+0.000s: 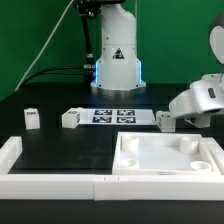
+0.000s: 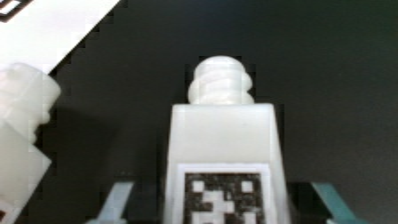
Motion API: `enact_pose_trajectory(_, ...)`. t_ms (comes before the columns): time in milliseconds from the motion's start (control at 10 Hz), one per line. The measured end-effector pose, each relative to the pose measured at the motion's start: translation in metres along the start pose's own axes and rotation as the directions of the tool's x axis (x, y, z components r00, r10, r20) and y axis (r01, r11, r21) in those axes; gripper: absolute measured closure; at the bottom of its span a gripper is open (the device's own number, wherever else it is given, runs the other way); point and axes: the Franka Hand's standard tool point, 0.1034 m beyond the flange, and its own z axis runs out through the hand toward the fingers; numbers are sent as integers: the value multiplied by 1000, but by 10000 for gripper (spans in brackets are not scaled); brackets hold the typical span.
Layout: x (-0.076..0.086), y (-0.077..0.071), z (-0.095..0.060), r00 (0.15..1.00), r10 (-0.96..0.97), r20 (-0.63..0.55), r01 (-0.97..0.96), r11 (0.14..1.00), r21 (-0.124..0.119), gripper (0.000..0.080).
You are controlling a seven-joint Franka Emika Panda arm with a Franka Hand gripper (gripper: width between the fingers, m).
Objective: Assemble one leg
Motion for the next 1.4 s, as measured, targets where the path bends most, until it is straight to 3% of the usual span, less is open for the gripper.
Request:
enact_pose_trajectory(400,-1,0,-1,1000,0,2,0,1000,0,514)
enact_pose_trajectory(900,-30,10,-60,997,16,-76,-16,1000,-4,512)
enact_pose_trajectory(1000,-32,13,-67,993,21,-113,-21,1000,0,512)
enact_pose_trajectory(1200,-31,13,-60,995,20,-98,-20,1000,0,512)
enact_pose_trajectory(1400,-20,12,-69,945,22,-326,-19,1000,12,512)
